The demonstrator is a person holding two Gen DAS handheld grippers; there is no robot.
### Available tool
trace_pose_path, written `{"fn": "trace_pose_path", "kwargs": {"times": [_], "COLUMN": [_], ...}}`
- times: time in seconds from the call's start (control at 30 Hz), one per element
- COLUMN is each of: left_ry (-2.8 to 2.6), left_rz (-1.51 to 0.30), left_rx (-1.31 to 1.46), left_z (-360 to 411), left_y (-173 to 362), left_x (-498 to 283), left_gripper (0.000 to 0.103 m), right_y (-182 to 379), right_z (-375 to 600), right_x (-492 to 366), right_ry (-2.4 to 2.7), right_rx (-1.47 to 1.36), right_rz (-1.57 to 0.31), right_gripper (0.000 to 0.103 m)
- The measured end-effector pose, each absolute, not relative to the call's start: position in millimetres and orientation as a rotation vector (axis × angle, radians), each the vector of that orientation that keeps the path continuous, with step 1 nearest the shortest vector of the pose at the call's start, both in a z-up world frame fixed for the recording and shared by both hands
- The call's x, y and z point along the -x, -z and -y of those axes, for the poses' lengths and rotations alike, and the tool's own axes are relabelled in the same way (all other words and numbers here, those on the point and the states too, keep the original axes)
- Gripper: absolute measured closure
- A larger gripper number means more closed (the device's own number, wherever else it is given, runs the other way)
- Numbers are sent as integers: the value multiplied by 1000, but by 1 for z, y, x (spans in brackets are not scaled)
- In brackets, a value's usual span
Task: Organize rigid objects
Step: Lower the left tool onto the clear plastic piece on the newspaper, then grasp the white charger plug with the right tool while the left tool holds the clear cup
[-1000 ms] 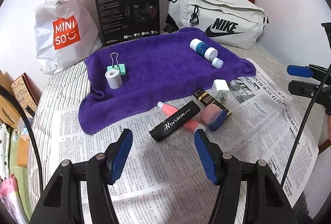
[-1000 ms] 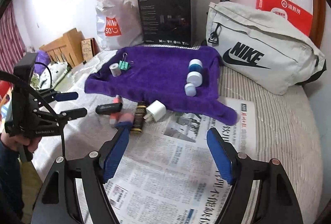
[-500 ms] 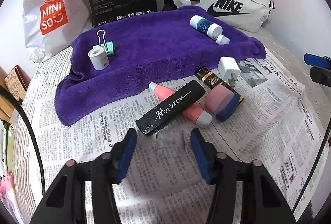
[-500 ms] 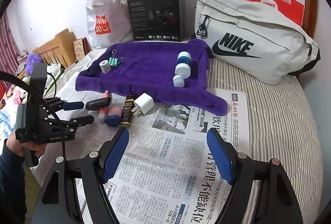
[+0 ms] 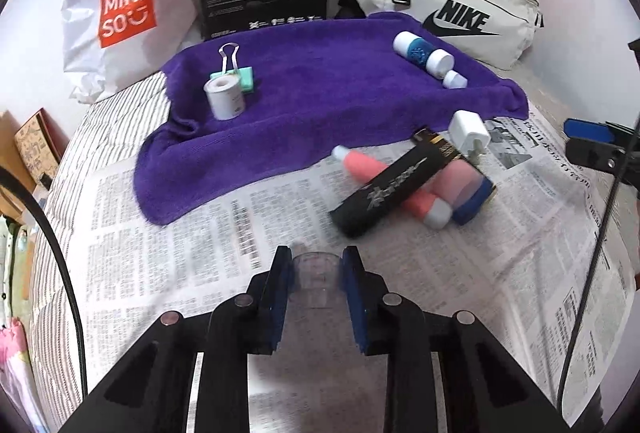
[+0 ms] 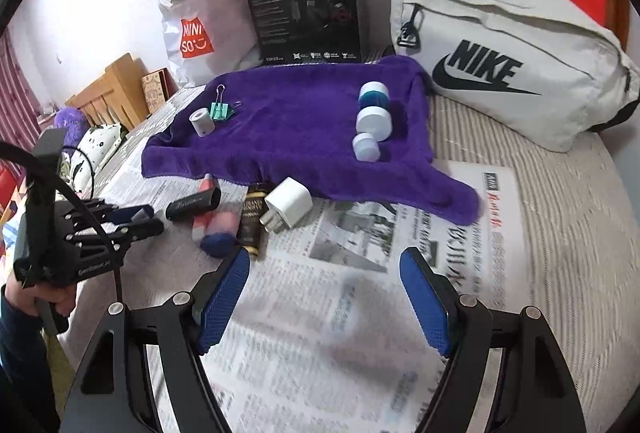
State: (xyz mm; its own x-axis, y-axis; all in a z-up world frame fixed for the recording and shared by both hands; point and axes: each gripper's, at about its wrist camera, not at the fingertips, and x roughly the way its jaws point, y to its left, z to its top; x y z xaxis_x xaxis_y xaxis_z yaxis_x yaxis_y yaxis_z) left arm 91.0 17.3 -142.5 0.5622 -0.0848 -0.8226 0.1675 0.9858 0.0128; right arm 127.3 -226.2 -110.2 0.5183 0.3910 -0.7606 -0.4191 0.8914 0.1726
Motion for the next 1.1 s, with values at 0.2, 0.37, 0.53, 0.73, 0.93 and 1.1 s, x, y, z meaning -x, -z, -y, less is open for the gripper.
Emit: {"fn": "trace_pose_path", "kwargs": {"times": [0.2, 0.37, 0.53, 0.73, 0.93, 1.1], "left_ry": [145, 150, 163, 167, 168, 162], "left_rz": [-960, -957, -953, -948, -951, -952], "left_rx": [-86, -91, -89, -91, -95, -85], "left_z": [-24, -22, -23, -23, -23, -23], "left_y": [144, 143, 143, 143, 143, 143], "left_x": [-89, -88, -87, -84, -82, -82], "left_gripper": [78, 77, 77, 77, 77, 77], "right_y": [121, 128, 138, 151, 146, 151], "right_z": [202, 184, 172, 171, 190, 192], "right_x": [-153, -175, -188, -191, -184, -193], "right_ry": [-492, -438, -395, -386, -352, -381], "right_rx": [-20, -36, 7, 43, 79, 52], "right_rz": [-935, -947, -976, -1007, -986, -1002], "right_gripper": [26, 26, 30, 38, 38, 52]}}
